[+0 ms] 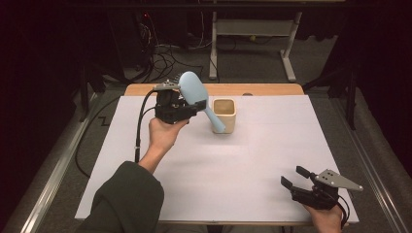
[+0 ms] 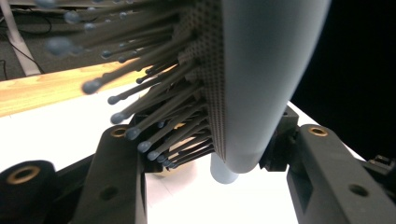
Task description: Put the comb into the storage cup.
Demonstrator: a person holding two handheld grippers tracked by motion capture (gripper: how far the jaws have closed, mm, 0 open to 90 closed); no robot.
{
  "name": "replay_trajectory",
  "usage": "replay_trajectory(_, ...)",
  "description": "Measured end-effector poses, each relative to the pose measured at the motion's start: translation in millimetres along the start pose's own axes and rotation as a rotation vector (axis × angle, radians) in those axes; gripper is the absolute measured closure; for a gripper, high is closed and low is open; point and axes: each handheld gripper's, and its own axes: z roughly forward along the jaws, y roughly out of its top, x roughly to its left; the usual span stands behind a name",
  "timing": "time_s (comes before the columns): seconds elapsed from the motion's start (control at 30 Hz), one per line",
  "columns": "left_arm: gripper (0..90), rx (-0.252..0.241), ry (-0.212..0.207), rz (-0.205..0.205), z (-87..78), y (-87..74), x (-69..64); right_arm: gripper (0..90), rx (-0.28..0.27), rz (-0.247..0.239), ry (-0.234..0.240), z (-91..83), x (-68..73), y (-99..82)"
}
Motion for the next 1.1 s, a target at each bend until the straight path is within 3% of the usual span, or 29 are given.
replay_trajectory(0.67,54.0,-0.021,0.058,0.006,12.5,25.5,6.0,26.8,0.002,0.003,-0.001,0.3,-0.8,-0.1)
replay_trajectory(1.1,54.0,-0.023,0.099,0.004,18.5,33.2,12.0,26.8,0.000,0.004,-0.002,-0.3,-0.4,-0.2)
